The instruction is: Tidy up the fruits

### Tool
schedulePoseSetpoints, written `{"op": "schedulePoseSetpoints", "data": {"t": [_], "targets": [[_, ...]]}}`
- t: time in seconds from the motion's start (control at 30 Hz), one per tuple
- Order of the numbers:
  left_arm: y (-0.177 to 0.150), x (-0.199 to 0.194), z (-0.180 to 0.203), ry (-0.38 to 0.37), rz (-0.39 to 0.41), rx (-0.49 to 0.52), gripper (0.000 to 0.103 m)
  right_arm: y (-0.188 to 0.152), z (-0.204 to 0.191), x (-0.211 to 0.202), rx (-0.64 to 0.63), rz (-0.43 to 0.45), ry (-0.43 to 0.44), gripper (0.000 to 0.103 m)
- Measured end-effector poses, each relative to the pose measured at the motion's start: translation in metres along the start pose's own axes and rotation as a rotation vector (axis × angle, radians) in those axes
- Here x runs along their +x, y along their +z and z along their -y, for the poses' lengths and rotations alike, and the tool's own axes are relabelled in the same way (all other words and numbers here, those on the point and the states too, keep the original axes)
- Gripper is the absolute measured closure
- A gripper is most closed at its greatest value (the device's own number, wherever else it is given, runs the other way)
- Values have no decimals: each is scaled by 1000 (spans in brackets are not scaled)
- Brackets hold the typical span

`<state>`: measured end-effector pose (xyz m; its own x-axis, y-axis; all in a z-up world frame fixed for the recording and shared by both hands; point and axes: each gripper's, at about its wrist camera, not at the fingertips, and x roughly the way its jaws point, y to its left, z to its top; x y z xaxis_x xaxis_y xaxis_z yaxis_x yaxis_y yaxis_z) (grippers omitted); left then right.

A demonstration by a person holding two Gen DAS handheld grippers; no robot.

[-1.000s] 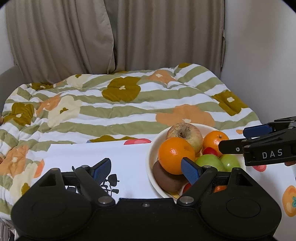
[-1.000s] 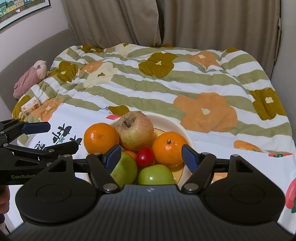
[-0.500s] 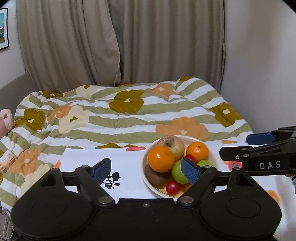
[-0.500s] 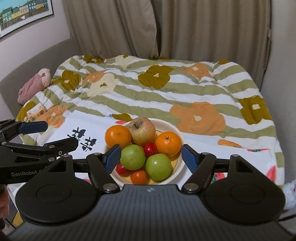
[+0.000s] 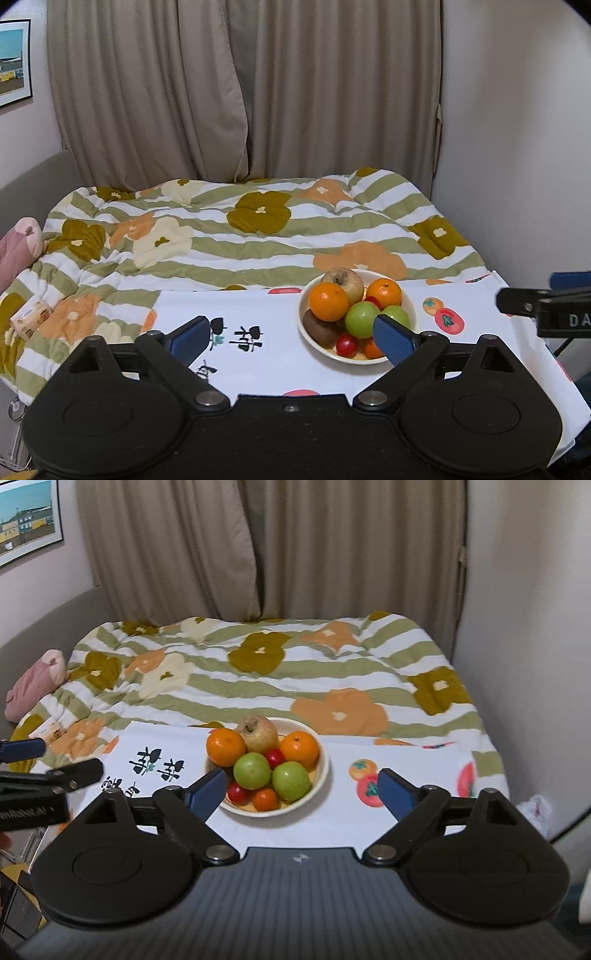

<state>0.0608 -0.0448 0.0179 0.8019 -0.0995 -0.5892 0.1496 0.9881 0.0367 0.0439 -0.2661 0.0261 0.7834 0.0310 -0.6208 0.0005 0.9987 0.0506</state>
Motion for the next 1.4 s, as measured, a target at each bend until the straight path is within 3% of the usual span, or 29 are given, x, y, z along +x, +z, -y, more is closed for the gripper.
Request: {"op": "schedulePoseSetpoints", "data": {"t": [0.07, 0.47, 1.4], "targets": [[-2, -7, -5, 8, 4, -7, 0, -6, -2, -9, 3, 3, -20, 0], [-23, -33, -16, 42, 14, 1, 0, -30, -16, -32, 31, -5, -75, 0], [-28, -41, -15, 30, 9, 9, 0, -45, -13, -39, 71, -32, -125, 0]]}}
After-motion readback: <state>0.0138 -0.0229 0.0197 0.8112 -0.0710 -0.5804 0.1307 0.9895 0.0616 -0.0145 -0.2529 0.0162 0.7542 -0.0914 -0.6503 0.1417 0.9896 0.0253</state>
